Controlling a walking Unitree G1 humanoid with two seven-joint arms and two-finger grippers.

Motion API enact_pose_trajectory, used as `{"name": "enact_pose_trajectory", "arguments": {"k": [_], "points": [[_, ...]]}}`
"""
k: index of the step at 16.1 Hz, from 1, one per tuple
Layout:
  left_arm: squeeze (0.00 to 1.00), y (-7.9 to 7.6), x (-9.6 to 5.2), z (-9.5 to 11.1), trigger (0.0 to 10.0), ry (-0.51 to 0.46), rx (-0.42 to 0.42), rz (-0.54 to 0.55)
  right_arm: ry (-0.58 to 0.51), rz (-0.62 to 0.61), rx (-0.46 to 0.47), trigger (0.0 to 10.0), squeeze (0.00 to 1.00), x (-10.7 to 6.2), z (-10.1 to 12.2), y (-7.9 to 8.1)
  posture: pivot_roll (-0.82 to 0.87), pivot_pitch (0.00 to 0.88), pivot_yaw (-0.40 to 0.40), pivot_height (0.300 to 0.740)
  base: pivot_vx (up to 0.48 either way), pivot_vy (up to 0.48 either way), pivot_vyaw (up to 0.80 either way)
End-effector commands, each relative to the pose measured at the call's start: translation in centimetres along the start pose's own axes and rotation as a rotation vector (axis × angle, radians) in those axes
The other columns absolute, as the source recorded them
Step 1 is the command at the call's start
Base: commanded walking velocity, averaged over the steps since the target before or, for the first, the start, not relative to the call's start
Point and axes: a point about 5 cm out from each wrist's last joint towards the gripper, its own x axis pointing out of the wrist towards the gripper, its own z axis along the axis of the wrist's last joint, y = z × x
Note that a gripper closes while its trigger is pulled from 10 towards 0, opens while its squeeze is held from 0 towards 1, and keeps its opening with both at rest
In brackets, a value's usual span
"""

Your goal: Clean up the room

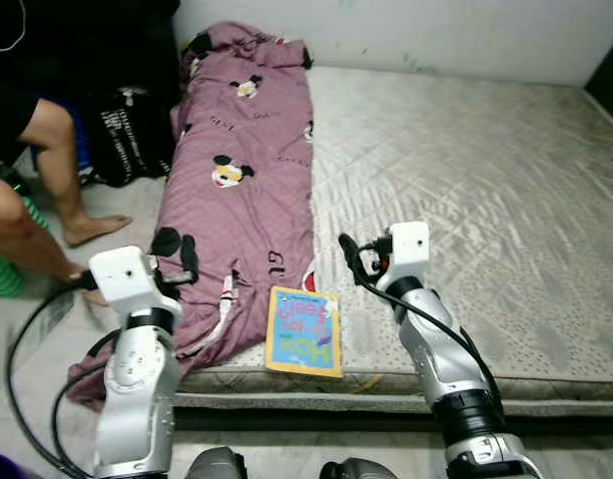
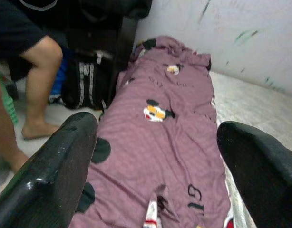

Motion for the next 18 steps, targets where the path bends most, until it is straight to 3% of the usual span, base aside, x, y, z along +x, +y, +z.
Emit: {"name": "enact_pose_trajectory", "arguments": {"k": [1, 6, 10, 18], "points": [[0.00, -0.4, 0.0, -0.3, 10.0, 0.017, 0.003, -0.030, -0.018, -0.015, -0.005, 10.0, 0.00, 0.0, 0.3, -0.1, 0.03, 0.061, -0.047, 0.740, 0.000, 0.480, 0.00], [0.00, -0.6, 0.1, -0.6, 10.0, 0.020, -0.012, -0.041, -0.029, -0.022, -0.001, 10.0, 0.00, -0.6, 0.6, -0.3, 0.01, 0.093, -0.054, 0.740, 0.000, 0.000, 0.00], [0.00, -0.3, 0.8, -0.5, 10.0, 0.017, 0.023, -0.014, -0.020, -0.020, -0.005, 10.0, 0.00, -0.9, 0.8, -0.3, 0.01, 0.143, -0.061, 0.740, 0.000, 0.000, 0.00], [0.00, -0.5, 0.8, -0.5, 10.0, 0.009, 0.022, -0.004, -0.014, 0.003, 0.008, 10.0, 0.00, -1.3, 1.2, 0.0, 0.01, 0.182, -0.072, 0.635, 0.000, 0.000, 0.00]]}}
